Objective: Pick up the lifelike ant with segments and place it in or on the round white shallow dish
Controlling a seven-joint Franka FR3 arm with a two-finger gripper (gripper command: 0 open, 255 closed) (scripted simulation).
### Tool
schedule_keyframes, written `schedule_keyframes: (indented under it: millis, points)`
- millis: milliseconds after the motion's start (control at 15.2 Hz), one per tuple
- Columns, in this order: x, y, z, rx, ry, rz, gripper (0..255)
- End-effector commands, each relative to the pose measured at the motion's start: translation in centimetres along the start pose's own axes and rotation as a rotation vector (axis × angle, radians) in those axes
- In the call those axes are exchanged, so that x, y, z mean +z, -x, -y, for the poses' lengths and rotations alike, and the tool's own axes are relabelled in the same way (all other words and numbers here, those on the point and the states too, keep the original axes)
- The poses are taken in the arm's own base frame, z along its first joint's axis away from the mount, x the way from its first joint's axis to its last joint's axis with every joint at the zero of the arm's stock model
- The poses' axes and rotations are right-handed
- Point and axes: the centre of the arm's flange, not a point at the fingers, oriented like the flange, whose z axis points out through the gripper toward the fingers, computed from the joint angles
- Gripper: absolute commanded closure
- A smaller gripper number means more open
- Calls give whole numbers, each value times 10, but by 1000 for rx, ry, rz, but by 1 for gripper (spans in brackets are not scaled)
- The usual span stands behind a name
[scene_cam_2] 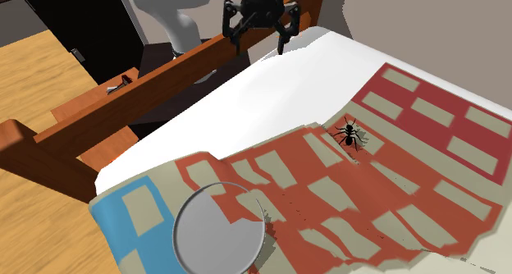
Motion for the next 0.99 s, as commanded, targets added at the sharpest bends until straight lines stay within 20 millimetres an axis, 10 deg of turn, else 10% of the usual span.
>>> schedule_keyframes:
  millis: [0,924]
  points:
    - [8,-8,27,20,7,-1,0]
    - [89,-70,192,141,71,-5,0]
